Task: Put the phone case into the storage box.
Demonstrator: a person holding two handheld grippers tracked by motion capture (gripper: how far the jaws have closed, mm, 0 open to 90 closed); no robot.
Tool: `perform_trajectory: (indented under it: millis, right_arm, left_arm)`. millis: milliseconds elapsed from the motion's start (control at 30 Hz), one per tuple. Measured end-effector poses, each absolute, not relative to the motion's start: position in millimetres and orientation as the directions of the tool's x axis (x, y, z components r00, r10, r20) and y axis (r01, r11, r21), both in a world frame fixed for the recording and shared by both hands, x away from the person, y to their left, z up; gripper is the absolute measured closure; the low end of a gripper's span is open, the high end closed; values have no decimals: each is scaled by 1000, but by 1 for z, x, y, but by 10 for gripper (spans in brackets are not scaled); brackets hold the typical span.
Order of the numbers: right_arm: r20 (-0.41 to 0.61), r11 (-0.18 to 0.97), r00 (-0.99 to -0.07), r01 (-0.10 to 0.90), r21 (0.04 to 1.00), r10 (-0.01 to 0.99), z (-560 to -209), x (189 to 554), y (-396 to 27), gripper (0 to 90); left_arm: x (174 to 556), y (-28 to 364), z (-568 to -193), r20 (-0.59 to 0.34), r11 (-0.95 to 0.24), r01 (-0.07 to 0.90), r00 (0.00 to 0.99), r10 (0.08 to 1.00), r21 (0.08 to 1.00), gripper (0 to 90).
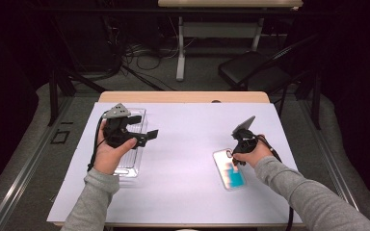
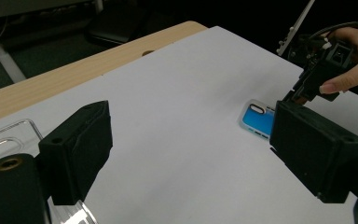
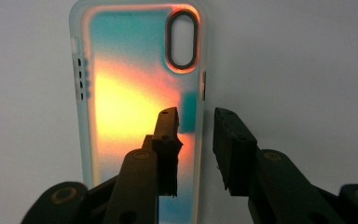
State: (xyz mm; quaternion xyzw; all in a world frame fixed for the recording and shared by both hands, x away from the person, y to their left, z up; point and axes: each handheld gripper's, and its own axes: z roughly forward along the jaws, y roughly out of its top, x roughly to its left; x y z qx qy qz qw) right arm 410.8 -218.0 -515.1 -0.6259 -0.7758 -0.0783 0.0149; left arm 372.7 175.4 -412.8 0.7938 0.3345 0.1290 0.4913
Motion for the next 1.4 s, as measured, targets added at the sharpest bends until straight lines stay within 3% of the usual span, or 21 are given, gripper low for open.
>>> perform_trajectory:
  millis: [1400]
  right_arm:
    - [92, 194, -200, 979, 65, 976, -524, 413, -214, 821]
  left_arm:
    - [374, 176, -416, -134, -287, 416, 735, 664, 863, 137]
